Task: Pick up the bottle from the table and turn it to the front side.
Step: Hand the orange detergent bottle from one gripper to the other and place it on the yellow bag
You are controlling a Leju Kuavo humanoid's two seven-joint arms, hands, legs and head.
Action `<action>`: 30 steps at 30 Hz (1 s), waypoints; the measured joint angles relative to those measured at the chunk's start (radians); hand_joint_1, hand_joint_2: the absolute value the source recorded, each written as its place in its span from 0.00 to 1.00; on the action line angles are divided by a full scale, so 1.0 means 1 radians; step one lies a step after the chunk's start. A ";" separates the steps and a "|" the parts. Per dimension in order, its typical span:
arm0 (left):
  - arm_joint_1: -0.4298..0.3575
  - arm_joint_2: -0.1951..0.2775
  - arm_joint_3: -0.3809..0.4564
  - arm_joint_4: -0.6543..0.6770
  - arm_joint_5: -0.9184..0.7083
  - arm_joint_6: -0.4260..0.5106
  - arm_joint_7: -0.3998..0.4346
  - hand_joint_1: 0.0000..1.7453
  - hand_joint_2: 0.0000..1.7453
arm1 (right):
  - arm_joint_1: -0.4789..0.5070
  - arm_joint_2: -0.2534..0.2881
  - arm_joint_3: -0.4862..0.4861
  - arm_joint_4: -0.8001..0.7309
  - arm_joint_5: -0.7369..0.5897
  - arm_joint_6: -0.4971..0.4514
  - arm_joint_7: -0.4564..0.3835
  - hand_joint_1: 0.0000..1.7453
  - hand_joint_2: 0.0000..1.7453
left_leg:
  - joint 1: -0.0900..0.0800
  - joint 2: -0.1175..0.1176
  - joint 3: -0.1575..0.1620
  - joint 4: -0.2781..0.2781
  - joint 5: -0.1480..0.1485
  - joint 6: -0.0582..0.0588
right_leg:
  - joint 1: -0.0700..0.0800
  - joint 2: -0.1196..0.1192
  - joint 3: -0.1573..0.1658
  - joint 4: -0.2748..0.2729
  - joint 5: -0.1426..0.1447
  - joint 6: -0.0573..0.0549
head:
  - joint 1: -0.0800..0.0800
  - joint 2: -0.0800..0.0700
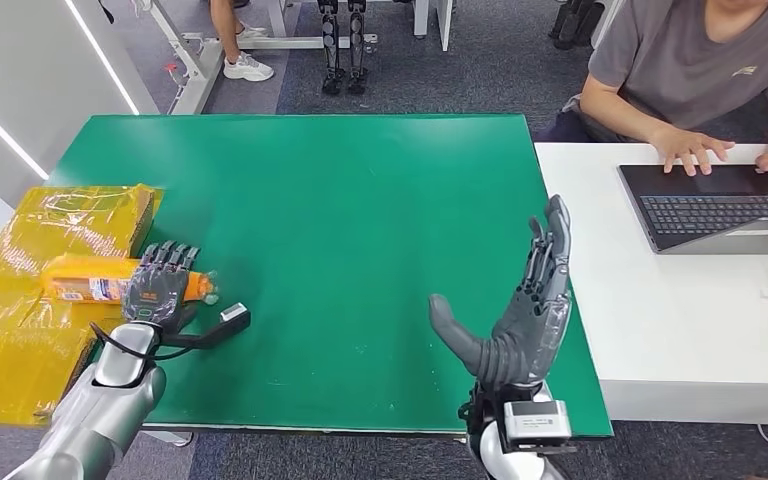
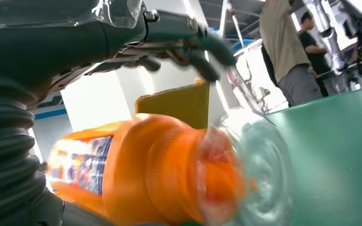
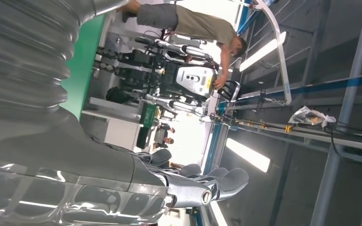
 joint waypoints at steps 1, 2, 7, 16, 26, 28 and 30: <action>-0.007 -0.003 -0.001 0.011 0.000 0.000 0.003 0.00 1.00 | -0.006 0.000 0.001 0.004 -0.002 0.000 0.000 0.00 1.00 | 0.000 0.000 0.000 0.000 0.000 0.000 | 0.000 0.000 0.000 0.000 0.000 0.000 | 0.000 0.000; -0.013 -0.005 -0.002 0.021 0.000 0.000 0.006 0.00 1.00 | -0.010 0.000 0.003 0.008 -0.004 0.000 0.000 0.00 1.00 | 0.000 0.000 0.000 0.000 0.000 0.000 | 0.000 0.000 0.000 0.000 0.000 0.000 | 0.000 0.000; -0.026 -0.011 -0.003 0.054 0.002 0.000 0.012 0.00 1.00 | -0.031 0.000 0.005 0.029 -0.014 0.000 0.000 0.00 1.00 | 0.000 0.000 0.000 0.000 0.000 0.000 | 0.000 0.000 0.000 0.000 0.000 0.000 | 0.000 0.000; 0.029 -0.009 0.025 -0.083 0.077 0.001 -0.063 0.00 1.00 | -0.045 0.000 0.005 0.050 -0.001 0.000 0.000 0.00 1.00 | 0.000 0.000 0.000 0.000 0.000 0.000 | 0.000 0.000 0.000 0.000 0.000 0.000 | 0.000 0.000; 0.168 -0.105 0.317 -0.555 0.209 0.002 -0.474 0.00 1.00 | -0.041 0.000 0.004 0.051 0.012 0.000 0.000 0.00 1.00 | 0.000 0.001 0.000 0.000 0.000 0.000 | 0.000 0.001 0.000 0.000 0.000 0.000 | 0.000 0.000; 0.191 -0.130 0.369 -0.651 0.257 0.003 -0.495 0.00 1.00 | -0.040 0.000 0.004 0.051 0.015 0.000 0.000 0.00 1.00 | 0.000 0.001 0.000 0.000 0.000 0.000 | 0.000 0.001 0.000 0.000 0.000 0.000 | 0.000 0.000; 0.208 -0.151 0.400 -0.734 0.295 0.003 -0.499 0.00 1.00 | -0.039 0.000 0.004 0.051 0.019 0.000 0.000 0.00 1.00 | 0.000 0.000 0.000 0.000 0.000 0.000 | 0.000 0.000 0.000 0.000 0.000 0.000 | 0.000 0.000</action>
